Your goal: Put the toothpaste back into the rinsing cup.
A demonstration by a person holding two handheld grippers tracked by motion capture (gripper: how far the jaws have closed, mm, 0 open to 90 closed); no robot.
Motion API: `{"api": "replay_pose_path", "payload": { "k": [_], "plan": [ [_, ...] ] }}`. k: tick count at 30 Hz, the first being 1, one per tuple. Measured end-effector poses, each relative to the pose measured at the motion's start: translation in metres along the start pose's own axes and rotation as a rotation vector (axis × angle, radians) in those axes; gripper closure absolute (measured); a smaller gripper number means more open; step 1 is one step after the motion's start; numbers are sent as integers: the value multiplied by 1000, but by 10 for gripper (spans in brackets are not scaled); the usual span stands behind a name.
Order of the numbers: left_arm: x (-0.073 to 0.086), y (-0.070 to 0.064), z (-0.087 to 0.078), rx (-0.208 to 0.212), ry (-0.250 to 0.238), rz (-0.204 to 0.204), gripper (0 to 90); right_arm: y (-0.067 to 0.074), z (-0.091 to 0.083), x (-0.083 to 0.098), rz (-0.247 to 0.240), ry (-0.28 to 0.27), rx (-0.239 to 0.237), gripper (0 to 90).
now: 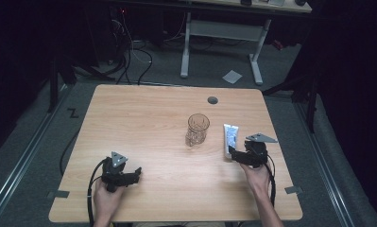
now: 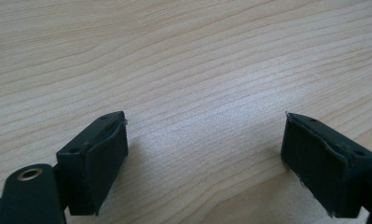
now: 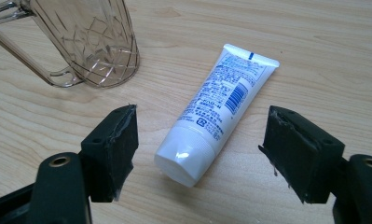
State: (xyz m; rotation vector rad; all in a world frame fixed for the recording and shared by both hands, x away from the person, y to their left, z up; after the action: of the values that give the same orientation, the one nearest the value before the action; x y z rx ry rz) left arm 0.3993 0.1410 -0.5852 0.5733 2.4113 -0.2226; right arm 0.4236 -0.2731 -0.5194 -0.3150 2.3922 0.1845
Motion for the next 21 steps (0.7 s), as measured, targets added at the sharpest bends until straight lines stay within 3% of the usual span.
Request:
{"api": "replay_pose_path", "payload": {
  "k": [10,18,21],
  "plan": [
    [0,0,0,0,0,0,149,-5,2,-10,18,6,-1,233],
    [0,0,0,0,0,-1,149,-2,7,-20,-17,18,32,303],
    [0,0,0,0,0,0,149,-3,8,-21,-2,23,22,312]
  ]
}}
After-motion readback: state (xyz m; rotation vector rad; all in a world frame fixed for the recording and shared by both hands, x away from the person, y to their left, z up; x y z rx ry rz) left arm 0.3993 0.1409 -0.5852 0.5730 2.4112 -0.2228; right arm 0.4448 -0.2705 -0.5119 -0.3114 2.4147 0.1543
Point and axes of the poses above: each handheld gripper's, and its own axes: z roughly forward along the jaws, x roughly out of its underside, y roughly to its left, the point moved 7 cm from there along z, roughly forward along the jaws, and after that the axes turned 8 degrees about y, right-handed, at the moved point
